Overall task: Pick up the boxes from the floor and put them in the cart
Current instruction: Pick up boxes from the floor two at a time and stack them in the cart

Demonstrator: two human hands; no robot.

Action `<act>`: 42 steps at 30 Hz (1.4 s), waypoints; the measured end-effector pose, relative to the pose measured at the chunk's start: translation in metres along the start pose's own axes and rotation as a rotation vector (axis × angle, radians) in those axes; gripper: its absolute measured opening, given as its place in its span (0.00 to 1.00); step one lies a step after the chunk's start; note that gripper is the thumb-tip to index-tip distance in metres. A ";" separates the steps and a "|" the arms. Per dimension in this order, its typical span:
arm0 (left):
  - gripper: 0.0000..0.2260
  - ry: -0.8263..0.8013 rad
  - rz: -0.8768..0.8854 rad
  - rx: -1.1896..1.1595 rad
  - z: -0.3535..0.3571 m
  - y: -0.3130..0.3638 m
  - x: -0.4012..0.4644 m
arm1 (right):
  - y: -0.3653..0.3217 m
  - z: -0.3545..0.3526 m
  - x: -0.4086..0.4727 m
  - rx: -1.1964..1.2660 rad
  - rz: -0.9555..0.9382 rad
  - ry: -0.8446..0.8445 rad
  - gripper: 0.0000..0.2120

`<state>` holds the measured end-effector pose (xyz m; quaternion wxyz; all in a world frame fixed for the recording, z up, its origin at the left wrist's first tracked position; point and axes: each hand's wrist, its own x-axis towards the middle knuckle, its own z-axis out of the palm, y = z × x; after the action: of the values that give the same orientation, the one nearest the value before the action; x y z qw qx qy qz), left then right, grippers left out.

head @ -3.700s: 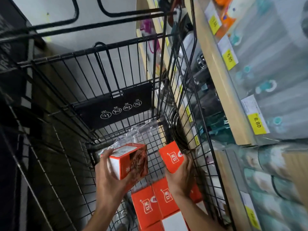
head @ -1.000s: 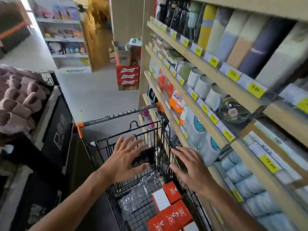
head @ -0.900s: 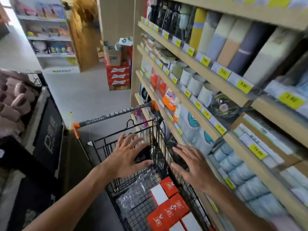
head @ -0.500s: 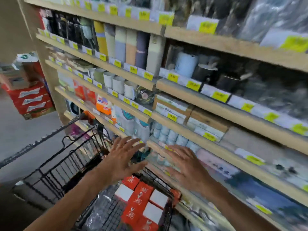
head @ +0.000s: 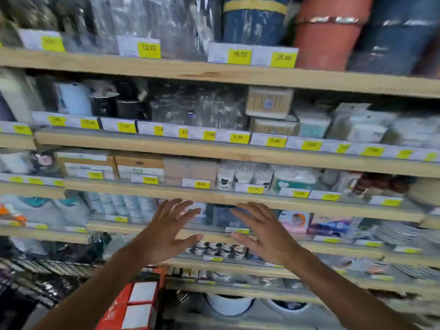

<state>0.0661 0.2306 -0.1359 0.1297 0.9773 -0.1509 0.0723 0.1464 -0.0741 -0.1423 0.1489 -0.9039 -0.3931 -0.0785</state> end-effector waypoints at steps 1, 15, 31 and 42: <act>0.34 -0.006 0.025 0.011 0.006 0.017 0.013 | 0.015 -0.009 -0.017 0.000 0.019 0.018 0.33; 0.35 -0.157 0.511 -0.028 0.088 0.268 0.184 | 0.166 -0.094 -0.254 -0.096 0.432 0.218 0.30; 0.36 -0.367 1.095 -0.285 0.200 0.486 0.306 | 0.180 -0.143 -0.446 -0.288 1.190 0.258 0.32; 0.37 -0.605 1.393 -0.369 0.279 0.593 0.300 | 0.114 -0.125 -0.528 -0.336 1.626 0.386 0.29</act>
<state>0.1914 -0.4748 -0.2114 0.1680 0.5972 -0.7681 -0.1588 -0.1309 -0.5523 -0.1844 0.0875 -0.8860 0.4272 -0.1574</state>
